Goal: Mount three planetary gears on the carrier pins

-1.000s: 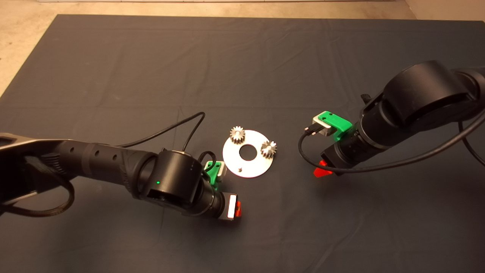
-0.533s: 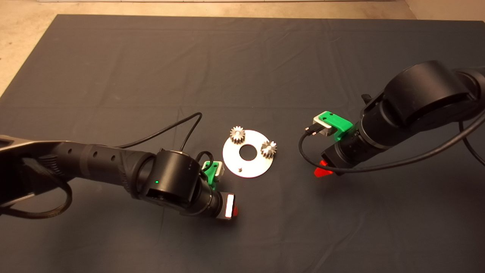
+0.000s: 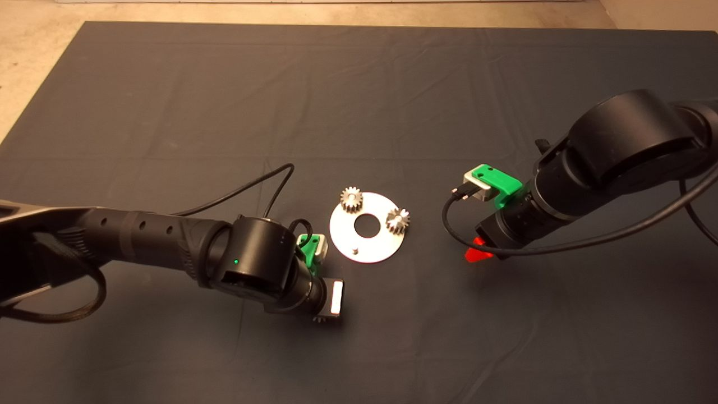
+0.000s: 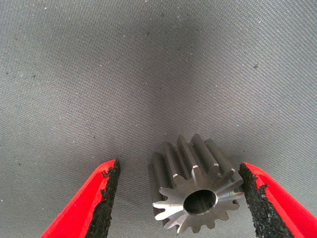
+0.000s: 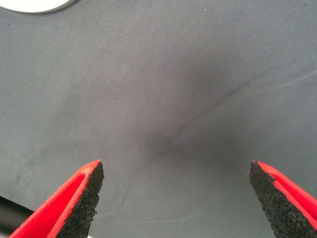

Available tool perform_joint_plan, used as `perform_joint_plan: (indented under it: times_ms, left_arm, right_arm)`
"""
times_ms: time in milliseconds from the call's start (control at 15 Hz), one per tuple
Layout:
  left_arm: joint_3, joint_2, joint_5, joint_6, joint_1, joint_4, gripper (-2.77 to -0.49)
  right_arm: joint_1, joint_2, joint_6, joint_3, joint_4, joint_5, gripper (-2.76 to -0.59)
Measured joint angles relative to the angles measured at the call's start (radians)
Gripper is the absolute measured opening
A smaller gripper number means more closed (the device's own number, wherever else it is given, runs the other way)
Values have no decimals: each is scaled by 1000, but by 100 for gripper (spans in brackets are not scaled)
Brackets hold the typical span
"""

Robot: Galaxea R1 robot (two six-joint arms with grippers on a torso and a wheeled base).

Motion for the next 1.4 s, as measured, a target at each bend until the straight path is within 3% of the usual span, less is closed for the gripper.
perform_joint_plan:
  times_ms: [200,1133,1333,1400]
  left_arm:
    - [-1,2,5,0,3,1,-159]
    - [13,2,16,0,11,3,-207]
    - [30,2,13,-3,8,-16,-213]
    - [38,2,10,-7,-7,-41,-213]
  right_arm:
    - [0,-3,0,0,0,-1,-118]
    - [-9,-6,0,1,0,0,-118]
    - [-19,-6,0,1,0,0,-118]
    - [-19,-6,0,1,0,0,-118]
